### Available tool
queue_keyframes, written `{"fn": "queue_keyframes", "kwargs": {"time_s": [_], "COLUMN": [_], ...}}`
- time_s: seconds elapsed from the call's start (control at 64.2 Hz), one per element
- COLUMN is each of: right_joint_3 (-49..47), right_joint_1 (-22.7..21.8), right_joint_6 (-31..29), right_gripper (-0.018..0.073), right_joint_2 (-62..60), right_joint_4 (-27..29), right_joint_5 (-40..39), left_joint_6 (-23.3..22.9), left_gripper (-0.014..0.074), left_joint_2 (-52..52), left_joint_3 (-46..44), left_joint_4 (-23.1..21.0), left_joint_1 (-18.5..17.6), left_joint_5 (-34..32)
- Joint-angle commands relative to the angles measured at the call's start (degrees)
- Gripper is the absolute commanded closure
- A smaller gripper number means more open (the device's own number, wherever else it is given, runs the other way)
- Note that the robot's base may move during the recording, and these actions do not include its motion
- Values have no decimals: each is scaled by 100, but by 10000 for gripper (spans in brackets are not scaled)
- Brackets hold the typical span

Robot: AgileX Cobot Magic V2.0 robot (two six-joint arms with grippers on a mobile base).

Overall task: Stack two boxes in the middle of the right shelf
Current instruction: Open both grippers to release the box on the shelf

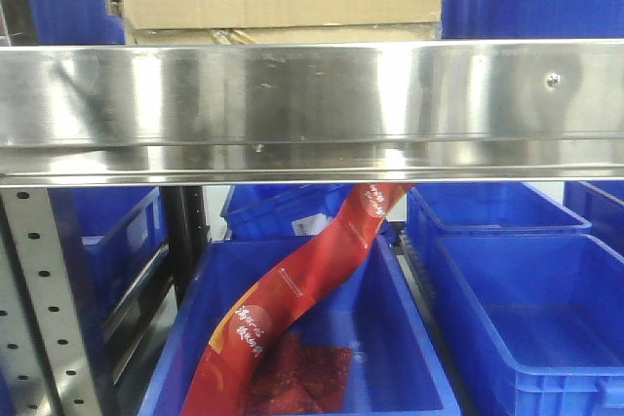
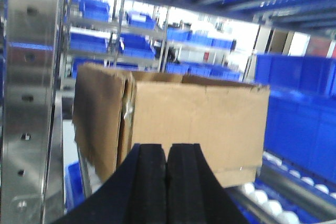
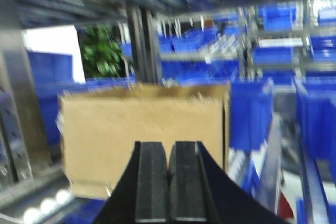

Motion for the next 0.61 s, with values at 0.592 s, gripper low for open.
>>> {"fn": "queue_keyframes", "kwargs": {"time_s": [0.592], "right_joint_3": [2090], "right_joint_1": [-1556], "right_joint_6": [-3513], "right_gripper": [722], "right_joint_2": [-1271], "right_joint_4": [2424], "right_joint_5": [-587], "left_joint_6": [-10], "left_gripper": [707], "left_joint_2": [-74], "left_joint_3": [2], "left_joint_4": [-38], "left_joint_1": [-24], "left_joint_5": [-117]}}
